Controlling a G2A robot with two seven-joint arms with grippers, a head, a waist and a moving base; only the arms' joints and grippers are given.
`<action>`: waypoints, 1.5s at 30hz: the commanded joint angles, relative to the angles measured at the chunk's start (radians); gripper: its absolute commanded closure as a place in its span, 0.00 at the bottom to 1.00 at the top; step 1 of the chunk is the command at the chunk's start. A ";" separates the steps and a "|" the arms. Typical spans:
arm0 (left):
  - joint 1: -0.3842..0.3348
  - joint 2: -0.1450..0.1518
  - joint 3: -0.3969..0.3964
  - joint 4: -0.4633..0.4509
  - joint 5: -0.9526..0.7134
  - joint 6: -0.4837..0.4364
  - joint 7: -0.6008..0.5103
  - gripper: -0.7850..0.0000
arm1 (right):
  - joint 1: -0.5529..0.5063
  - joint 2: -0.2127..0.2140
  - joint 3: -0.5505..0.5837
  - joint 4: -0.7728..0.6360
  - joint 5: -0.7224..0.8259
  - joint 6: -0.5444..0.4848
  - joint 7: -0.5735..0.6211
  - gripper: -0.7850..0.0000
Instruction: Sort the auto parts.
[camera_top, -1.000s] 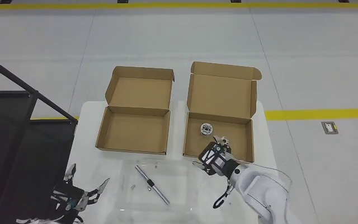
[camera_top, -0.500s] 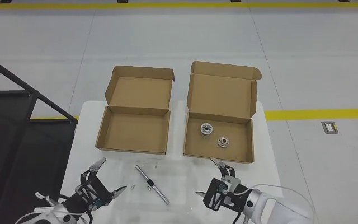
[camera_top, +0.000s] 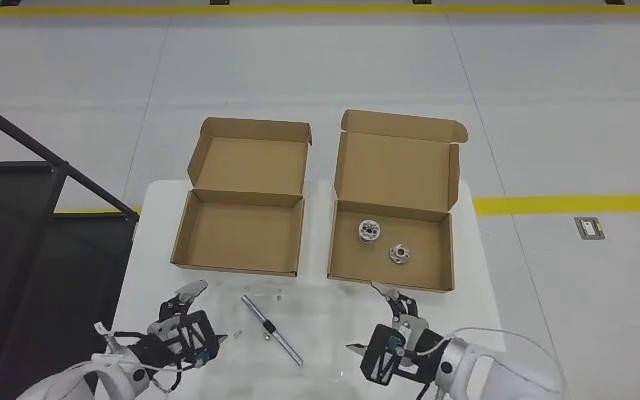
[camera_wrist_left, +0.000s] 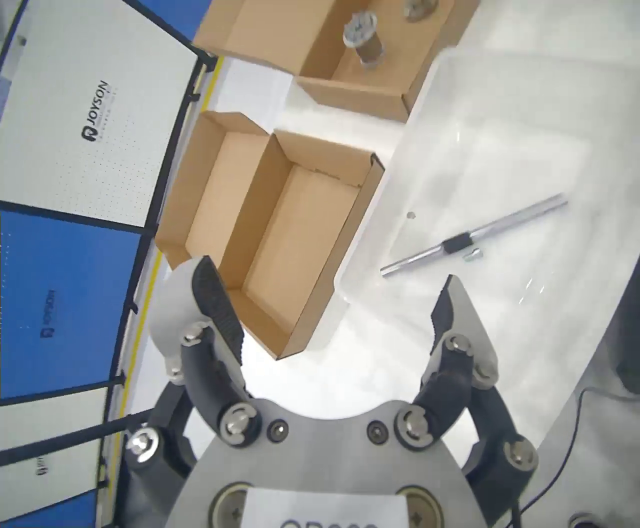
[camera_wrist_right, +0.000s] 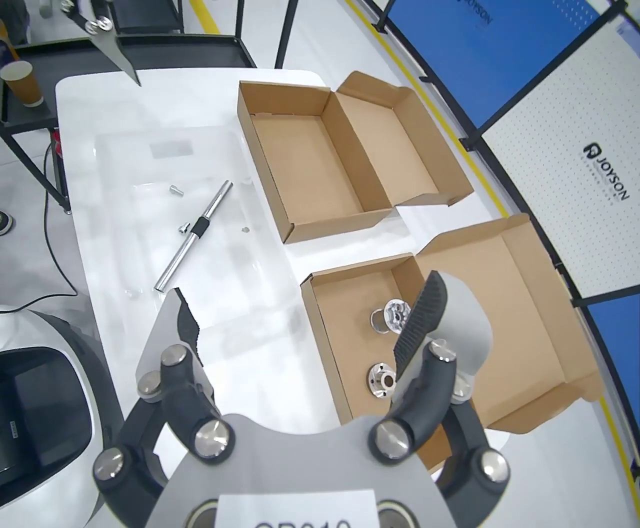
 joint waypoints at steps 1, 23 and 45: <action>-0.074 0.016 -0.005 0.015 0.051 -0.106 0.032 0.00 | 0.004 0.007 -0.002 -0.015 -0.016 -0.058 -0.013 0.00; -0.456 0.306 0.460 0.239 0.664 -0.106 0.627 0.00 | -0.094 0.151 -0.079 -0.127 -0.381 -0.133 -0.274 0.00; -0.827 0.287 0.993 0.453 0.775 -0.106 0.647 0.00 | -0.094 0.151 -0.079 -0.127 -0.381 -0.133 -0.274 0.00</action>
